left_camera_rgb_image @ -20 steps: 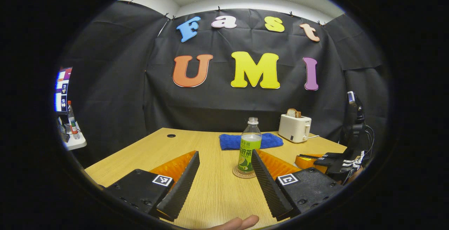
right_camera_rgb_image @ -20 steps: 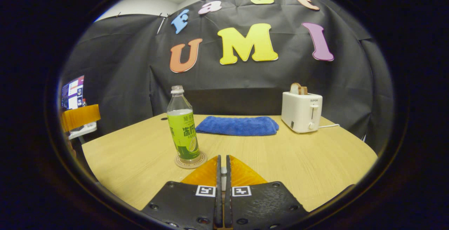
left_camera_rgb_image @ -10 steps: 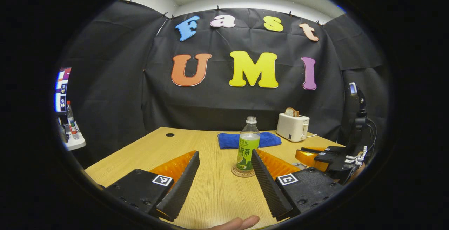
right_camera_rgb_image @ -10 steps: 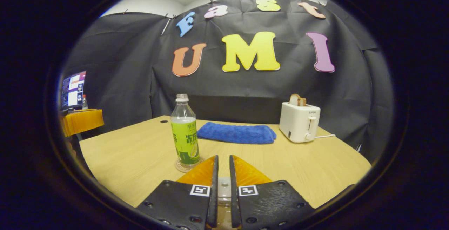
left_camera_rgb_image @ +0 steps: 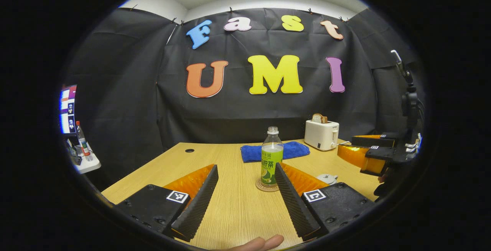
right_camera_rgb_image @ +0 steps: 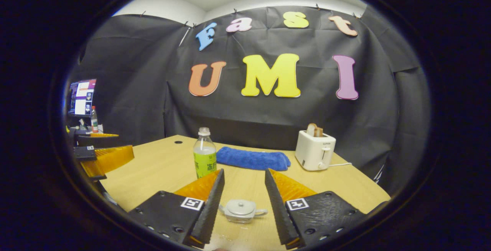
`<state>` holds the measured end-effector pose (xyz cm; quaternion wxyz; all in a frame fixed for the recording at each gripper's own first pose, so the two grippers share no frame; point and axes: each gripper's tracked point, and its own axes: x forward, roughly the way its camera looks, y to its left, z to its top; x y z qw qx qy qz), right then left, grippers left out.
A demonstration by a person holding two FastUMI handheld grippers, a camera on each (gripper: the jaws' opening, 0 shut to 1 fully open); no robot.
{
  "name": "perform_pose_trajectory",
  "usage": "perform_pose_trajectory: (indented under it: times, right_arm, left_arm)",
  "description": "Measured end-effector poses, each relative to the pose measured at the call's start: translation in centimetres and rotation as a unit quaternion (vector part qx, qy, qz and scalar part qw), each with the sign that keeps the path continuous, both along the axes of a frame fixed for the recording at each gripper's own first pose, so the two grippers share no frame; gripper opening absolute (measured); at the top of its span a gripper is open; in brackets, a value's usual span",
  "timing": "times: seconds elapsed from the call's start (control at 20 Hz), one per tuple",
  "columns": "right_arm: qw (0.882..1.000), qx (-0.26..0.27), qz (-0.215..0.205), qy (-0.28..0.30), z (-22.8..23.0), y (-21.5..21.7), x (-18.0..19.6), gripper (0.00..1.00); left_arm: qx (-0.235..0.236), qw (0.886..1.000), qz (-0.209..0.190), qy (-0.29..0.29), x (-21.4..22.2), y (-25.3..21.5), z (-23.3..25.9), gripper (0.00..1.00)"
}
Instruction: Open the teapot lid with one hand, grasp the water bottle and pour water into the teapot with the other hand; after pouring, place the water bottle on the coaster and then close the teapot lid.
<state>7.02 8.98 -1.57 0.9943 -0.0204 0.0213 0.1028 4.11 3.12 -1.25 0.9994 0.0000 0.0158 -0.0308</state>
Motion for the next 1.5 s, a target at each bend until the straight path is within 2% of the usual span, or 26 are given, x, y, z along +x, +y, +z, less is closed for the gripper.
perform_pose_trajectory:
  times: [0.1,0.15,0.45,0.65,1.05,1.5]
  right_arm:
    - [1.000,0.002,-0.004,-0.002,0.9,-0.6,-1.2,0.84]
    - [1.000,0.004,-0.008,-0.002,1.2,-1.0,-1.9,0.98]
    - [0.999,0.014,-0.027,-0.015,2.7,-3.5,-5.2,0.95]
    - [0.999,0.027,-0.034,-0.009,2.1,-5.0,-6.5,0.95]
    - [0.998,0.045,-0.042,0.021,-0.1,-6.7,-6.0,0.95]
    - [0.998,0.035,-0.045,0.019,-0.5,-7.5,-6.3,0.95]
  left_arm:
    - [0.003,1.000,-0.001,-0.005,-0.5,-0.1,0.5,0.93]
    - [0.003,1.000,0.001,-0.008,-0.8,-0.1,0.7,0.93]
    - [0.007,1.000,0.004,-0.010,-2.2,-0.5,1.4,0.93]
    - [0.016,1.000,0.000,-0.010,-2.6,-1.2,1.5,0.93]
    - [0.012,1.000,0.011,0.009,-2.4,-0.4,0.7,0.93]
    - [0.008,1.000,0.017,0.017,-2.5,0.1,0.5,0.93]
